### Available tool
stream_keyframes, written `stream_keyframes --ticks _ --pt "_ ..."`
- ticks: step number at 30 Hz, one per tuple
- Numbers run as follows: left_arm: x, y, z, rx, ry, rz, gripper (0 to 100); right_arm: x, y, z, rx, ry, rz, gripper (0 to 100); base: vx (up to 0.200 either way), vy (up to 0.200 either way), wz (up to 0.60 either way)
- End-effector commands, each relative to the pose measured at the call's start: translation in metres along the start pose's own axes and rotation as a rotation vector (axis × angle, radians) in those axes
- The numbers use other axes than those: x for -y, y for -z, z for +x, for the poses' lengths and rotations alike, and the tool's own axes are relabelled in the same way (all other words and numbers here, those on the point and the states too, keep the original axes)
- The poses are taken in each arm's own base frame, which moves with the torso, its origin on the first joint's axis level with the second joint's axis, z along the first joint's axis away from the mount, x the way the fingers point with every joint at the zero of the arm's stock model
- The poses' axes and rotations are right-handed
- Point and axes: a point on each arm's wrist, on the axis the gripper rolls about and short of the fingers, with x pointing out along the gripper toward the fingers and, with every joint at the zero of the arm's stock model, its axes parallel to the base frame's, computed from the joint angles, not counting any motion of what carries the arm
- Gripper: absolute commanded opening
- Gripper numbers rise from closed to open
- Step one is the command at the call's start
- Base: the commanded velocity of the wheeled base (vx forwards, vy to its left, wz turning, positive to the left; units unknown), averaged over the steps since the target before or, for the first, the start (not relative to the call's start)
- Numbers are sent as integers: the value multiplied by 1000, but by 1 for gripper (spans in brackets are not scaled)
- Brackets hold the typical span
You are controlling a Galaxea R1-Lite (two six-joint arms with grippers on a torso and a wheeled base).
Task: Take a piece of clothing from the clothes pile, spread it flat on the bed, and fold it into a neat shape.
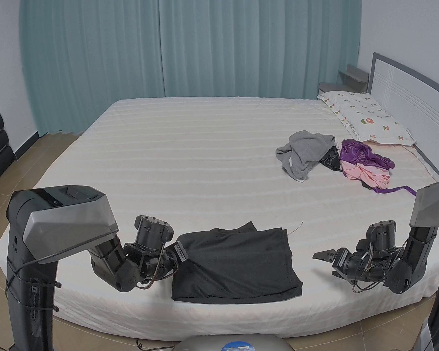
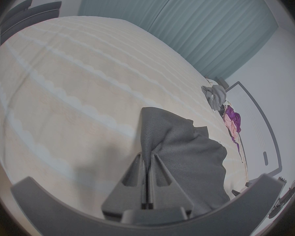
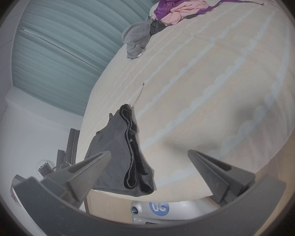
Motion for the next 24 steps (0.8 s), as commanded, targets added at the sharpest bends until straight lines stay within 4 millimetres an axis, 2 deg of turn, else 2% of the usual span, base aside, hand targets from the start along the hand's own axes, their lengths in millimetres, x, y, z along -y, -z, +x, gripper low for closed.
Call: stream_keyframes --ticks 1,24 --pt "-1 -2 -2 4 -1 -3 0 0 0 0 1 -2 -1 100 0 200 0" --pt "-5 -2 -9 -27 -49 3 0 0 0 1 -1 -1 0 100 0 200 0"
